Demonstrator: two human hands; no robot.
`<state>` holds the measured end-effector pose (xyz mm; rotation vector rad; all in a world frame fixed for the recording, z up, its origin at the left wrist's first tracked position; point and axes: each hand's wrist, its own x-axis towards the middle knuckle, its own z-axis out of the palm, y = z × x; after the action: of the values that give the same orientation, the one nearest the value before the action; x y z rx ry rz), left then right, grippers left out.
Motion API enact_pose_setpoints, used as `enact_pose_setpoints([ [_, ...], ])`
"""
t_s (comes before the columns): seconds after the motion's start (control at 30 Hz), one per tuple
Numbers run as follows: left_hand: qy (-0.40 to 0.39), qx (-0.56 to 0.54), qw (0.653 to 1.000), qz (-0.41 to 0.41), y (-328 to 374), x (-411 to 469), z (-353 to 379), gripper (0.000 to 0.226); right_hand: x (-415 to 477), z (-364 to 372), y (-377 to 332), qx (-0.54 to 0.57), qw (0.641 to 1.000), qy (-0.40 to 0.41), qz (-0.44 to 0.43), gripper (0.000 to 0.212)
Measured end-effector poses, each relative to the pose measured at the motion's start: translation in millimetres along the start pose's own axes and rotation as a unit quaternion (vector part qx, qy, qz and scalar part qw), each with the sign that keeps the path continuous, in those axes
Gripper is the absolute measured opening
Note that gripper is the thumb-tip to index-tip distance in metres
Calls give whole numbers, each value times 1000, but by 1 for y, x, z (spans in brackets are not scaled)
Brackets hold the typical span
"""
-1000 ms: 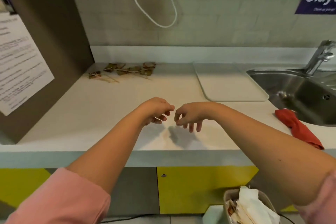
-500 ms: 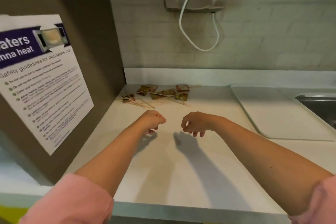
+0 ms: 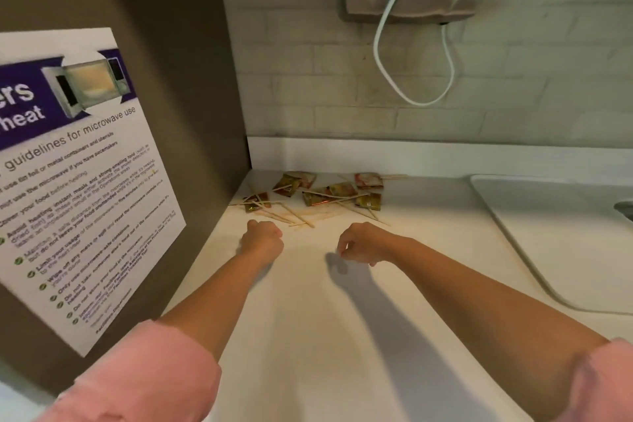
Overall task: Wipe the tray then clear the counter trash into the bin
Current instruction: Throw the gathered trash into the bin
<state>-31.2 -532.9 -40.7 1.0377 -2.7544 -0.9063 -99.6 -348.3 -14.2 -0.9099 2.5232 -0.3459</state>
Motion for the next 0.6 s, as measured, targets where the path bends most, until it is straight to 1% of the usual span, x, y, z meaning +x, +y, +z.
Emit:
enact_pose_setpoints([
  [0.17,53,77,996,5,2,29,3,31,40,-12,-3,-92,995,-5,-20,29],
  [0.23,70,106,992,1,4,43,4,33,57,-14,-2,-120,992,11,-28,28],
  [0.3,87,121,989,-1,7,54,7,33,70,-15,2,-118,992,34,-36,29],
  [0.37,98,155,983,30,9,64,10,36,79,-16,6,-115,990,57,-50,31],
  [0.5,95,194,971,103,9,78,19,47,102,-16,14,-105,990,66,-72,33],
  [0.6,86,231,961,124,5,80,27,53,116,-11,19,-83,992,64,-73,37],
])
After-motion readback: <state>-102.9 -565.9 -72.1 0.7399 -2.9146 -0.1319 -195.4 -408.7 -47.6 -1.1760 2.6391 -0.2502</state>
